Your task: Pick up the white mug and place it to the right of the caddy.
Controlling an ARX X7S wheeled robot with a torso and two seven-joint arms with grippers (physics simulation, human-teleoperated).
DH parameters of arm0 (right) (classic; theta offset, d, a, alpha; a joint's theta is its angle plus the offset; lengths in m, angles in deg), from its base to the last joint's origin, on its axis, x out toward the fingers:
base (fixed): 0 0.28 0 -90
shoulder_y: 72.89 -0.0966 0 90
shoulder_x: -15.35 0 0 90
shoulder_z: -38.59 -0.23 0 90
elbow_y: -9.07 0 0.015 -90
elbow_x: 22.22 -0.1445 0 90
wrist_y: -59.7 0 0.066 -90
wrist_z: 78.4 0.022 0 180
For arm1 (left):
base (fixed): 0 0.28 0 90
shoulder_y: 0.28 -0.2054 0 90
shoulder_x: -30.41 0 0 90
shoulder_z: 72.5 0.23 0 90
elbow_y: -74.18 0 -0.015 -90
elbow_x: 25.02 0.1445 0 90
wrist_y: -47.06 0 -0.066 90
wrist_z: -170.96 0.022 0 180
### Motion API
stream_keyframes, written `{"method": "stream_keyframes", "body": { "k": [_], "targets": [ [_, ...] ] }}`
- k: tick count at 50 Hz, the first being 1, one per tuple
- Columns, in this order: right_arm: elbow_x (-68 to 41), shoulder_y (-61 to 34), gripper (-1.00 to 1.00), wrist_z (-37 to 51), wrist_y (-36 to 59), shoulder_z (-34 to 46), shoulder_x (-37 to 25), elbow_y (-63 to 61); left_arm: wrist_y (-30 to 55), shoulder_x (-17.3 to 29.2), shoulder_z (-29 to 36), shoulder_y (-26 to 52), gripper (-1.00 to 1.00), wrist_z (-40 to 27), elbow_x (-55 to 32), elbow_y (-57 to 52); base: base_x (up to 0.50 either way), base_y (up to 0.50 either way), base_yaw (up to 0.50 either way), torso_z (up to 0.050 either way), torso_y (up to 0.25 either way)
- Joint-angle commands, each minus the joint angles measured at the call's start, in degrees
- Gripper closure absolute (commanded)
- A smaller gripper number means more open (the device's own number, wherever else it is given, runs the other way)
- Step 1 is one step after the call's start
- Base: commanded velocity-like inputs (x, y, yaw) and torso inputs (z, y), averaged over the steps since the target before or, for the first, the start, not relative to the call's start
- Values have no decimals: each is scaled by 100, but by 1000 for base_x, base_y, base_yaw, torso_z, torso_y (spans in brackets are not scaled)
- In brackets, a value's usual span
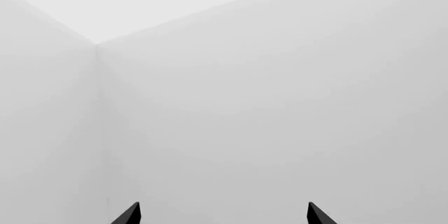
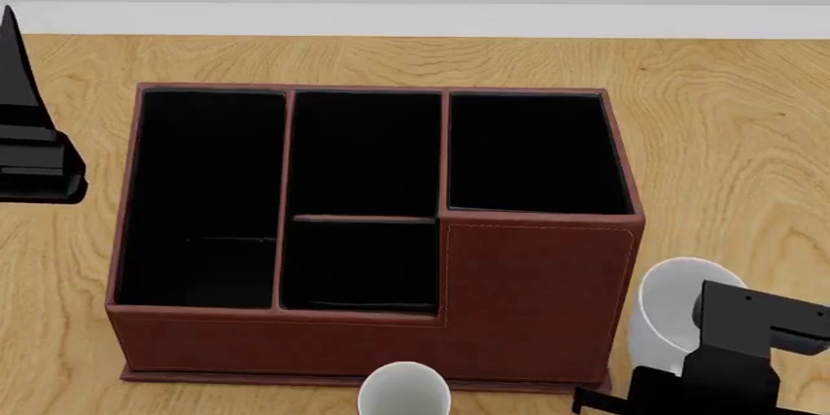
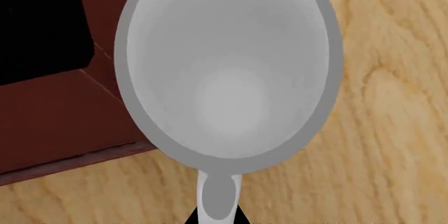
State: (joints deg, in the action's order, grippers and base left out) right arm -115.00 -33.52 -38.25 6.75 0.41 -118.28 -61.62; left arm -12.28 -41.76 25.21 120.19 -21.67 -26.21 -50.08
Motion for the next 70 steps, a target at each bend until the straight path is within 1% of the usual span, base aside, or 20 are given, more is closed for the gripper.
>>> {"method": "stream_keyframes", "body": {
  "k": [1, 70],
  "targets": [
    [189, -18, 100, -94, 15, -39, 52, 85, -27, 12, 11, -1, -100, -23, -16, 33, 0, 0, 0, 0, 0],
    [294, 204, 100, -288, -74, 50, 216, 446, 12, 142, -41, -91, -100, -133, -166, -105, 0, 0, 0, 0, 0]
  ]
}}
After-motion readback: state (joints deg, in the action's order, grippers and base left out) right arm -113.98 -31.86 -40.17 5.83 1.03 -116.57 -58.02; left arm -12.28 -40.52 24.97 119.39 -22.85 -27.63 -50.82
